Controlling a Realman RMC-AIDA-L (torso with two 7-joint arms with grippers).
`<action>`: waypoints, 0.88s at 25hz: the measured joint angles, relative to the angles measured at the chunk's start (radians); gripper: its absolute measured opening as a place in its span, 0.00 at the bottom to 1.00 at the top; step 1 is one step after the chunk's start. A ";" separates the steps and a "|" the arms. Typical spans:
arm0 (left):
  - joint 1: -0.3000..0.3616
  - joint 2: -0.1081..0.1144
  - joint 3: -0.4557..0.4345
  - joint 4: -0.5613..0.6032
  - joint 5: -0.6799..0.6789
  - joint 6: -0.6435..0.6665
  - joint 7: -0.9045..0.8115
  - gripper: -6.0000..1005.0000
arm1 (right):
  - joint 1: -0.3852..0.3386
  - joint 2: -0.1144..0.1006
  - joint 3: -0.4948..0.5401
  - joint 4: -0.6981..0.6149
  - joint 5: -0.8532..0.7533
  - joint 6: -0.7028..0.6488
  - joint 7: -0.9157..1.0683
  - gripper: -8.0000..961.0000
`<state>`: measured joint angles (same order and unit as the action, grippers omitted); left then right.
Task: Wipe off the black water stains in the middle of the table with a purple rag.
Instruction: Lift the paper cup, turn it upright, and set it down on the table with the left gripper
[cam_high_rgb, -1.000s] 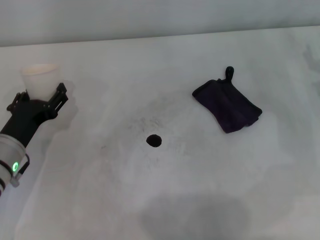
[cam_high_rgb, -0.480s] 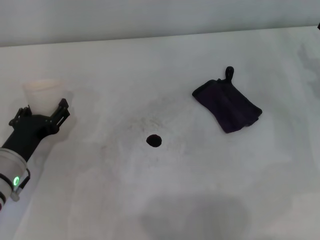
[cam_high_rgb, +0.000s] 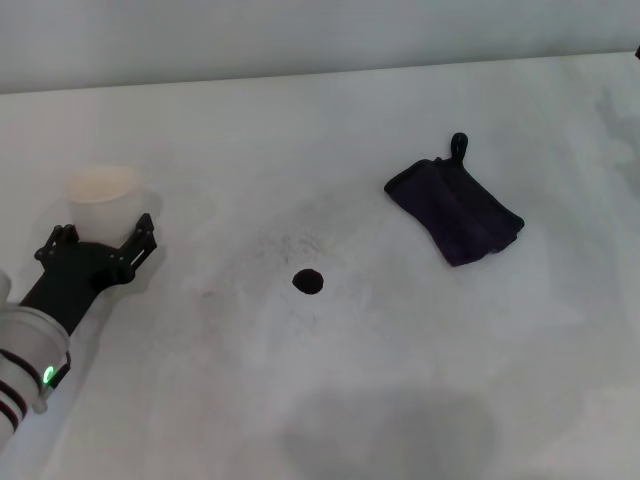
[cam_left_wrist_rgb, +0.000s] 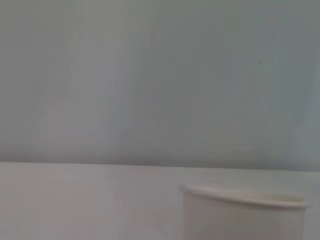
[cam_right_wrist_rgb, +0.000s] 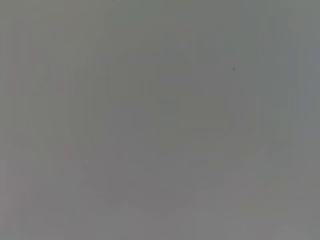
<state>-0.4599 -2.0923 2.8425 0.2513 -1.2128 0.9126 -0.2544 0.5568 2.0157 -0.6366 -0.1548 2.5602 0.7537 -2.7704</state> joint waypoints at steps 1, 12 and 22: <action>0.003 0.000 0.000 0.001 0.000 0.000 0.001 0.82 | 0.000 0.000 0.000 0.000 0.000 0.000 0.000 0.91; 0.044 0.000 0.000 0.024 -0.008 0.012 0.008 0.84 | -0.004 -0.002 0.000 -0.004 0.000 0.001 0.000 0.91; 0.072 0.001 0.000 0.068 0.001 0.001 0.049 0.87 | -0.012 -0.003 0.000 -0.010 0.000 0.003 0.000 0.91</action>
<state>-0.3883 -2.0914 2.8425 0.3195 -1.2119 0.9139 -0.2052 0.5450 2.0126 -0.6365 -0.1650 2.5602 0.7562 -2.7708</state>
